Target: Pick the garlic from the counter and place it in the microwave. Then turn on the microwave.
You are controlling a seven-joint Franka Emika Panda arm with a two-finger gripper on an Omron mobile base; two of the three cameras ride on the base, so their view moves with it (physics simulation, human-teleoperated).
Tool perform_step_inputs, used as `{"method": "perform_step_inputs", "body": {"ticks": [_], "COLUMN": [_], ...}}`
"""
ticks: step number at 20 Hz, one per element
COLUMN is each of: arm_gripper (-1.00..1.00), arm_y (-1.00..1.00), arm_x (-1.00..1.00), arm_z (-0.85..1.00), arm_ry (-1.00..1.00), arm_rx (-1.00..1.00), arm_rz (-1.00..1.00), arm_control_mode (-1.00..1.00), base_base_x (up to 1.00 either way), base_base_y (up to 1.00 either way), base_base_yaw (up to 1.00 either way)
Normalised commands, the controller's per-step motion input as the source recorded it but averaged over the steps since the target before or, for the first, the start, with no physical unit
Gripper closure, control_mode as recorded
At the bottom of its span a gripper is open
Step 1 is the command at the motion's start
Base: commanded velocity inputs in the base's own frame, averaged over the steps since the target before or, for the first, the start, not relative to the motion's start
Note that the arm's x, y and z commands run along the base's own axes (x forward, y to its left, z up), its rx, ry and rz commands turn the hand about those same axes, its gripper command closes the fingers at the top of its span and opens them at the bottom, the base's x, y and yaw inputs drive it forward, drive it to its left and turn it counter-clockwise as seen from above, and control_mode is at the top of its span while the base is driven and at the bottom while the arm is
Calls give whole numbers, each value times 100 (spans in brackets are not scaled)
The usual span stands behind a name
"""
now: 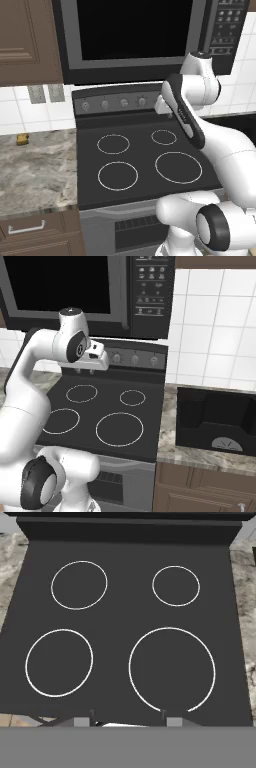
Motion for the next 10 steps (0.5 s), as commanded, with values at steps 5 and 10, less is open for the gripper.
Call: {"method": "perform_step_inputs", "body": {"ticks": [5, 10], "arm_gripper": [-100, -100], "arm_y": [0, -8], "arm_x": [-13, -38], "arm_z": [0, 11], "arm_ry": [-5, -20], "arm_rx": [0, 0], "arm_rz": [0, 0], "arm_control_mode": [-100, -100], "base_base_x": [0, 0], "base_base_y": [0, 0], "base_base_yaw": [0, 0]}}
